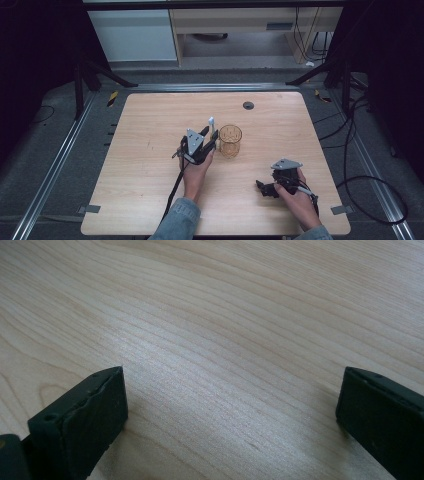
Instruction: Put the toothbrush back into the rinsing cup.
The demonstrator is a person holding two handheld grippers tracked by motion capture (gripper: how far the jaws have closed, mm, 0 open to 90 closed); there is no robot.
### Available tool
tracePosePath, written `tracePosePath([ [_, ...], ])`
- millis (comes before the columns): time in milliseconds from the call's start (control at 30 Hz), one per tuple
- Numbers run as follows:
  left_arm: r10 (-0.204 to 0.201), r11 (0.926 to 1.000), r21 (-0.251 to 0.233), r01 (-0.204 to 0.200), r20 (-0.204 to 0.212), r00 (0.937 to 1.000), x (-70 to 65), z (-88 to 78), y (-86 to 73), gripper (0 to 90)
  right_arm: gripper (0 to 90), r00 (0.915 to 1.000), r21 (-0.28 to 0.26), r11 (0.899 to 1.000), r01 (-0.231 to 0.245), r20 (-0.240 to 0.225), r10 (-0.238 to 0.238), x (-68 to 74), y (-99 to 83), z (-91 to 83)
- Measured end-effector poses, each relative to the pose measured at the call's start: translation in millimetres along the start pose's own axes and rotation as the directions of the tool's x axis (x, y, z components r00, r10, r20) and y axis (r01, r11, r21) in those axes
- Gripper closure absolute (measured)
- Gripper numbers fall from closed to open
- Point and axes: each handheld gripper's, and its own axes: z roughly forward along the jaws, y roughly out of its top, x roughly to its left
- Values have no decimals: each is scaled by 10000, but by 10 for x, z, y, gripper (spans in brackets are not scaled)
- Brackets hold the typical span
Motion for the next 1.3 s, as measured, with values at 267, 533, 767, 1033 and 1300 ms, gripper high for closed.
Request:
tracePosePath([
  [267, 357, 9987, 367, -361, 130, 9993, 36, -41, 68, 375, 5, 10000, 1, 10000, 8, 7, -8, 0, 0, 0],
  [533, 525, 9954, 792, -546, 281, 9982, 131, -146, 167, 315, 5, 10000, -2, 10000, 6, -1, -6, 0, 0, 0],
  [767, 859, 9861, 1369, -940, 637, 9943, 169, -196, 219, 302, 5, 10000, -3, 10000, 7, -1, -7, 0, 0, 0],
  [1033, 1438, 9686, 1876, -1631, 1126, 9832, 125, -200, 222, 293, 5, 10000, -1, 10000, 6, -1, -6, 0, 0, 0],
  [1300, 1880, 9387, 2607, -2255, 1611, 9689, 91, -263, 241, 236, 5, 10000, 3, 10000, 5, 7, -5, 0, 0, 0],
])
